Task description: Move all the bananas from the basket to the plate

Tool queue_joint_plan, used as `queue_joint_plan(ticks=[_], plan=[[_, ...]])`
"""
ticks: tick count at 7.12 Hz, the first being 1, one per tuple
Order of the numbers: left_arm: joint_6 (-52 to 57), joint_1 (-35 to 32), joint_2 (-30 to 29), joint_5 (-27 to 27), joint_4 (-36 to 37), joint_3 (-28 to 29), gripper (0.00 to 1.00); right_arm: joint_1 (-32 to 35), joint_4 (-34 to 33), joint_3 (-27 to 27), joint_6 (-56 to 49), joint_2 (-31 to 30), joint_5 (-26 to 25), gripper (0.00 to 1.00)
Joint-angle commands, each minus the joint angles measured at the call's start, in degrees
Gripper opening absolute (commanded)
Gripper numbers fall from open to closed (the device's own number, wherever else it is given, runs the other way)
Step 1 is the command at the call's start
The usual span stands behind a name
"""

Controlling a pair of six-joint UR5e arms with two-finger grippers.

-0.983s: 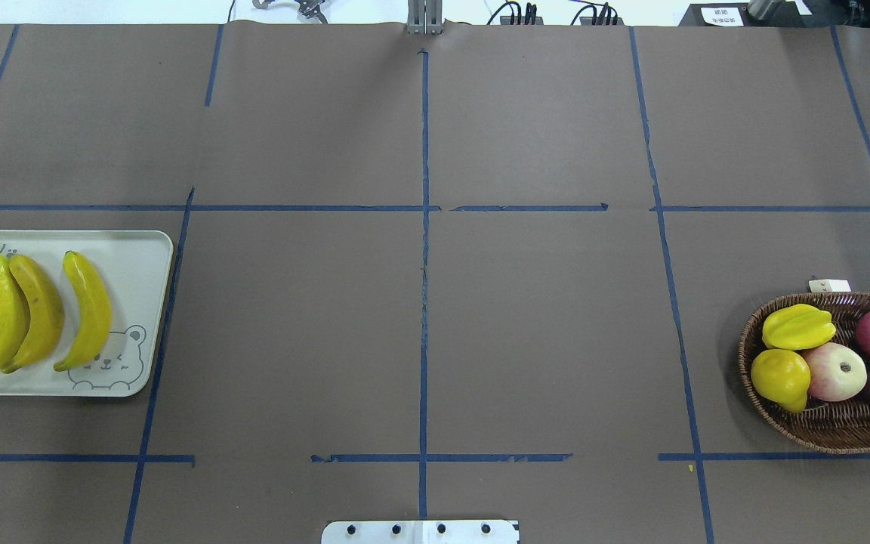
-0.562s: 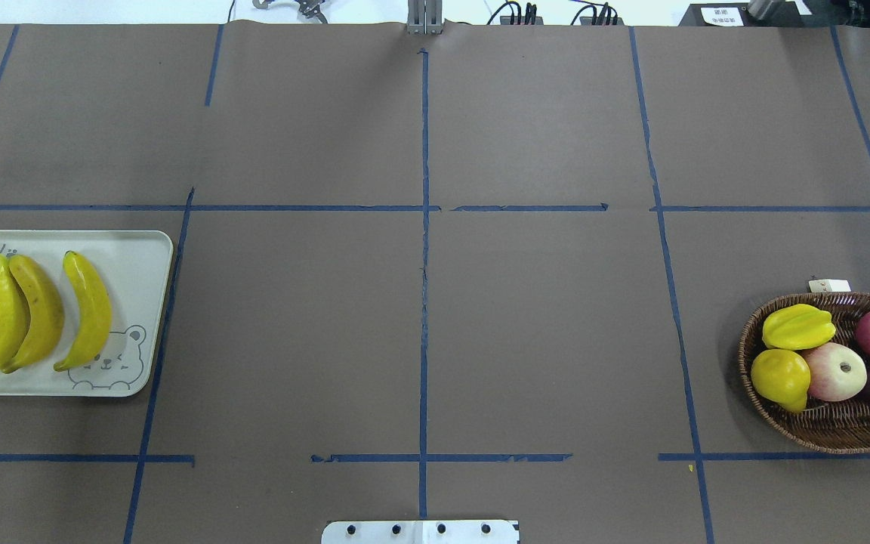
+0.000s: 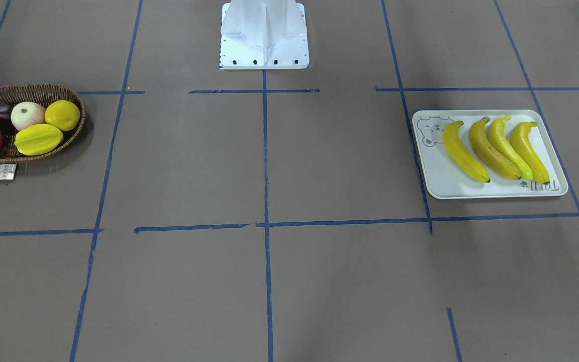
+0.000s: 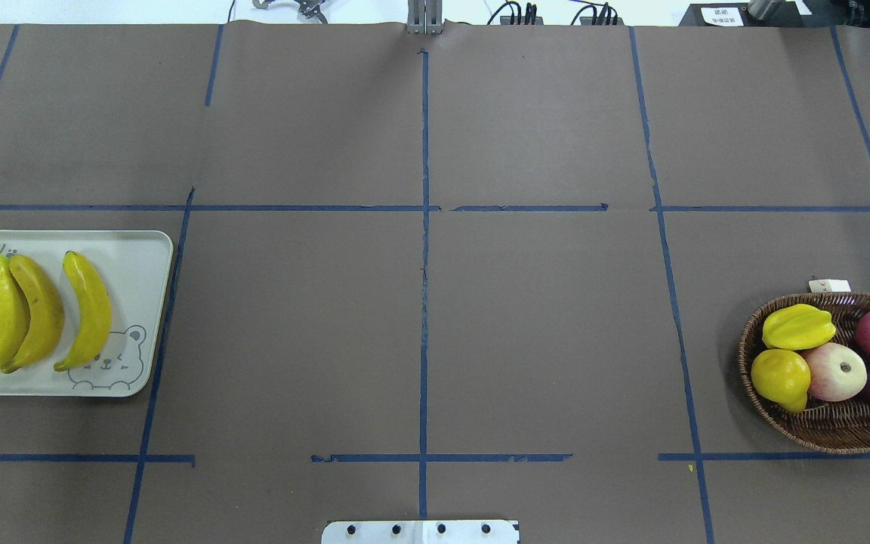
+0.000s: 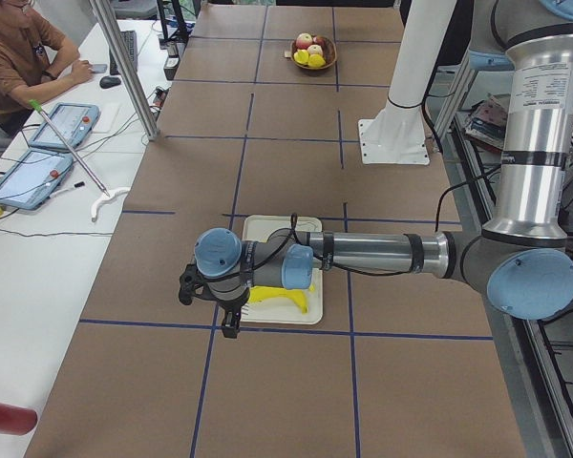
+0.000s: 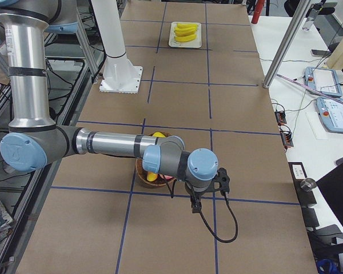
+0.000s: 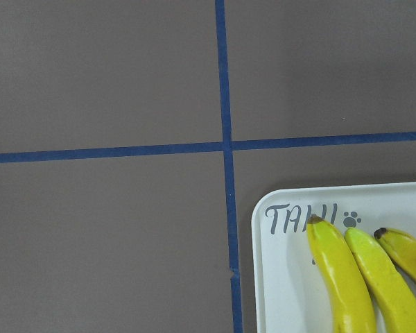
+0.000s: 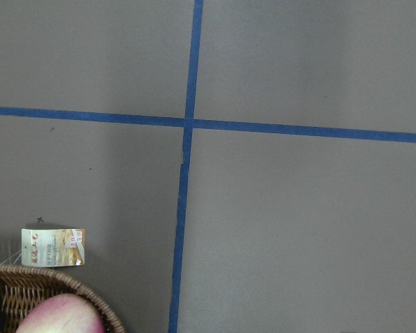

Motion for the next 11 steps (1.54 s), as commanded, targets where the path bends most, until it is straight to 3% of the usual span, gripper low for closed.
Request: queue_joint_plan(ticks=[1,11], plan=[[-0.09,0.07,0.05,0.07,0.00,0.04,1.00,0.06,-0.06,2.43,3.65,-1.69,0.16,1.00],[-0.09,0.07,-0.39,0.07,-0.09,0.39,1.00,-0.38,0.11,1.55,3.03,-2.39,-0.01,1.00]])
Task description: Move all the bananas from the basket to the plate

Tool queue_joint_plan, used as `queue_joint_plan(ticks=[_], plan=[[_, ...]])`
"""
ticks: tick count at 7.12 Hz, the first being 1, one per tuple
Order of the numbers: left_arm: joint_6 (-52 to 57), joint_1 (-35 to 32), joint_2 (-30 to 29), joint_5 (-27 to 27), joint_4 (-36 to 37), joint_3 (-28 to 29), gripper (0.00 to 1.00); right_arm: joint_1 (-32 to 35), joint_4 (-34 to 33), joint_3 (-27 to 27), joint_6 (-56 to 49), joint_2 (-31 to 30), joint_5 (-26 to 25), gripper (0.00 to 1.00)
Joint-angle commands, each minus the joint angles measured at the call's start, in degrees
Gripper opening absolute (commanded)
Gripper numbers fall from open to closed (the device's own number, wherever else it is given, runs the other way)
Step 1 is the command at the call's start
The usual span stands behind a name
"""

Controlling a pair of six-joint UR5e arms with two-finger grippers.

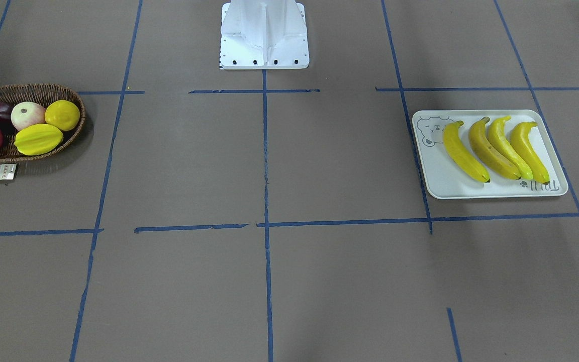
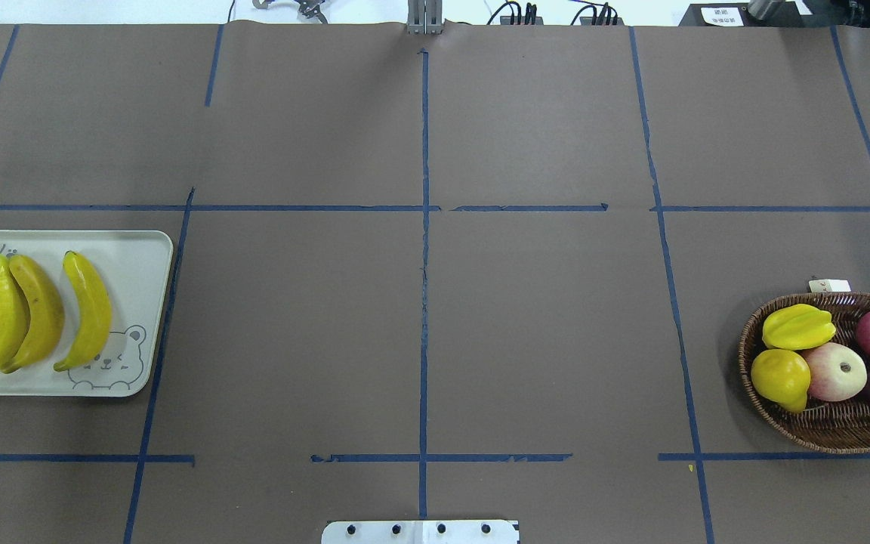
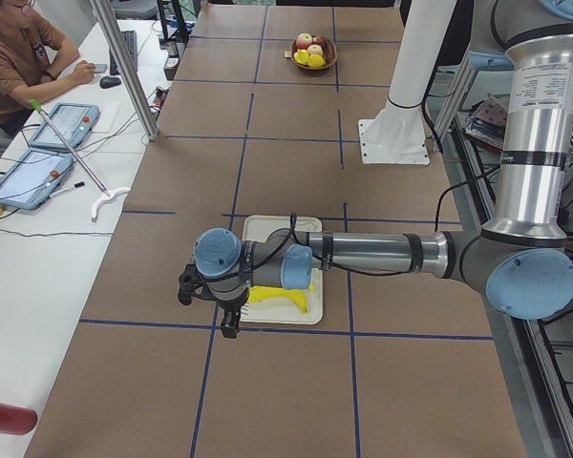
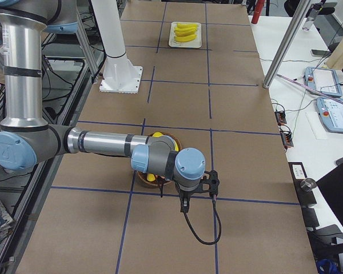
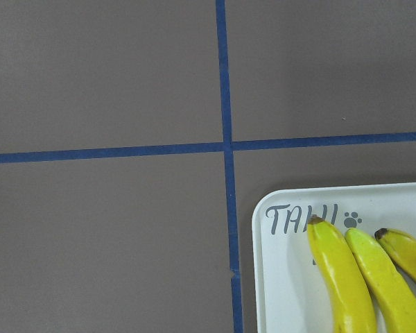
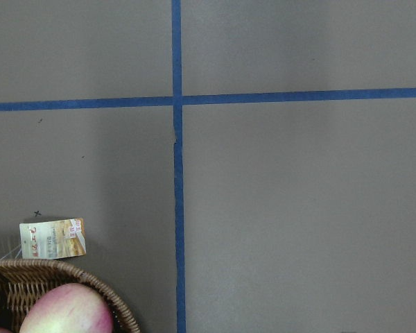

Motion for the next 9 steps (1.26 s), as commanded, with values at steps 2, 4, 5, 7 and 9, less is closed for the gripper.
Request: queue_joint_plan(ticks=[2,4,5,7,9], plan=[[-0.04,0.00,-0.20,0.00,0.00,0.18,1.00,-0.11,0.53,0.05,0.00,0.05,0.01,1.00],[0.05,0.00,-0.29,0.00,0.00,0.27,1.00,-0.11,2.02,-0.21,0.18,-0.04,0.01,1.00],[0.05,0.00,-0.29,0.00,0.00,0.35,1.00,-0.11,2.02,-0.21,0.18,0.05,0.01,1.00],[-0.04,0.00,-0.29,0.00,-0.09,0.35,1.00,-0.11,2.02,-0.21,0.09,0.05,0.01,1.00],[0.05,0.00,-0.29,0.00,-0.09,0.44,1.00,-0.11,2.03,-0.12,0.27,0.05,0.01,1.00]])
